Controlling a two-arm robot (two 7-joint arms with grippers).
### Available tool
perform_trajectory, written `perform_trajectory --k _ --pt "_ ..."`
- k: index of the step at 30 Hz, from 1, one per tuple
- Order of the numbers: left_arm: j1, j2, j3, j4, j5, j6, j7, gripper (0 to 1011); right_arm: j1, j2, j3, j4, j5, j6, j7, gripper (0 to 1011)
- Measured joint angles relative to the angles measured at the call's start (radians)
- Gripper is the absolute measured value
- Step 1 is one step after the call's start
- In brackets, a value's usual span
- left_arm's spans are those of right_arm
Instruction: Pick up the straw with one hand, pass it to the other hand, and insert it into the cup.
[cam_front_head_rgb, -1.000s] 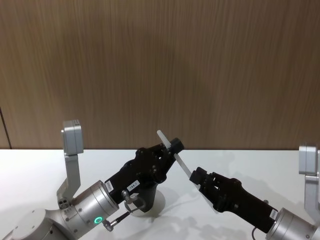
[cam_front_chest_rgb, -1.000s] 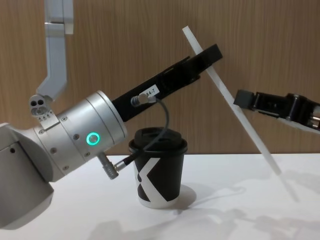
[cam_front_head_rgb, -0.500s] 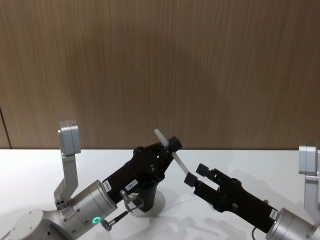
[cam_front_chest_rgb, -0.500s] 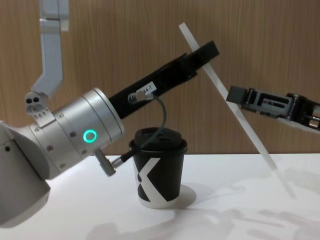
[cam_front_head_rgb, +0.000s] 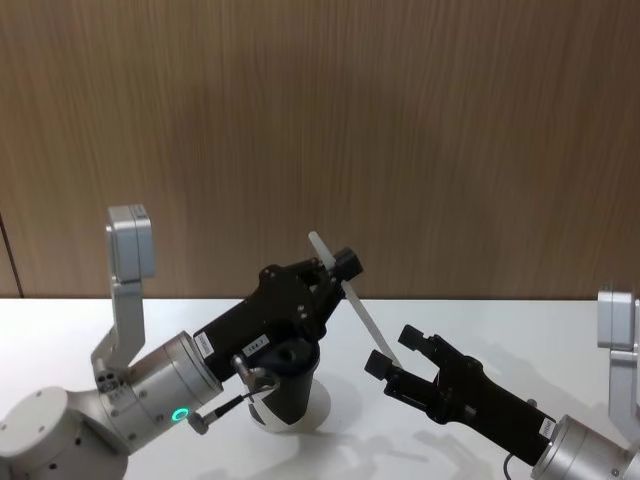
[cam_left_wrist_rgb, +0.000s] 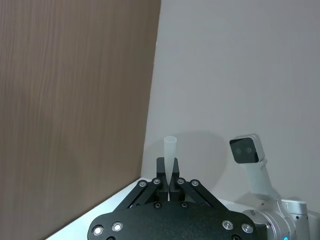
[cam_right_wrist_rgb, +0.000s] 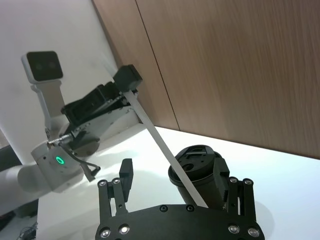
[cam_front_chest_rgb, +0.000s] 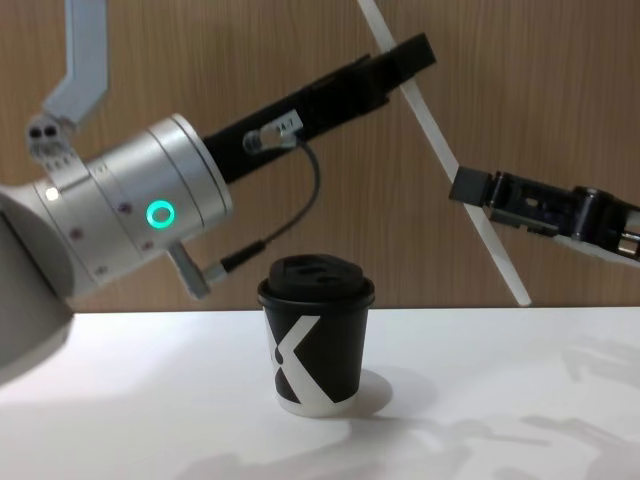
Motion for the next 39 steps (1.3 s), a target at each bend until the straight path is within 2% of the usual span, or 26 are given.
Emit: perform_trajectory --k 13,26,39 --pt "-0.017 0.085 0.01 -0.14 0.057 0.099 0.093 16 0.0 0.0 0.0 0.0 0.0 0.0 0.0 1001" --pt "-0.035 0.146 0.021 -0.253 0.091 0.2 0.18 16 0.0 0.0 0.0 0.0 0.0 0.0 0.0 1001" --pt "-0.033 0.207 0.005 -0.378 0.115 0.276 0.266 16 0.0 0.0 0.0 0.0 0.0 0.0 0.0 1001"
